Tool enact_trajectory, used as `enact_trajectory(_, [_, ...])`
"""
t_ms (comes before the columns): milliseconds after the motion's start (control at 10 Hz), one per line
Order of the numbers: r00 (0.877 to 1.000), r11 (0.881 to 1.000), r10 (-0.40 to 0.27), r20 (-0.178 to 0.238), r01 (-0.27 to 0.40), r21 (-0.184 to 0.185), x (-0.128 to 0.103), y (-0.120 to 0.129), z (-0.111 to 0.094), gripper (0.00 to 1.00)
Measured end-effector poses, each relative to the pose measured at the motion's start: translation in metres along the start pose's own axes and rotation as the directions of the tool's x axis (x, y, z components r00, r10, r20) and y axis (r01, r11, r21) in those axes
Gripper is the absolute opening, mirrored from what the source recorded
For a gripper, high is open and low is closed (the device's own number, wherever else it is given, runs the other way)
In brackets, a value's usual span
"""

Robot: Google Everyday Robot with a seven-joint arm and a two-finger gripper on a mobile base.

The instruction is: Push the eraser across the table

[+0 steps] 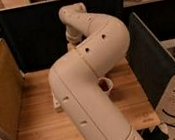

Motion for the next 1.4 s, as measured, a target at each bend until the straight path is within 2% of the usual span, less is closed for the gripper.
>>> enact_trajectory(300, [1.000,1.000,-0.001,-0.001,0.001,-0.001,0.000,0.000,0.000,0.17])
enact_trajectory(500, [1.000,1.000,-0.004,-0.031,0.004,0.002,-0.002,0.006,-0.003,0.03])
enact_trajectory(800, [0.985,0.998,-0.038,-0.166,0.045,0.034,-0.015,0.032,-0.001,0.00])
enact_trajectory(1000, [0.964,0.995,-0.066,-0.258,0.082,0.054,-0.023,0.053,0.007,0.00])
enact_trajectory(1100, [0.957,0.994,-0.072,-0.282,0.092,0.056,-0.025,0.060,0.013,0.00])
enact_trajectory(1200, [0.948,0.995,-0.069,-0.310,0.089,0.049,-0.023,0.067,0.020,0.00])
enact_trajectory(1400, [0.935,1.000,-0.016,-0.355,0.019,0.005,-0.008,0.080,0.052,0.00])
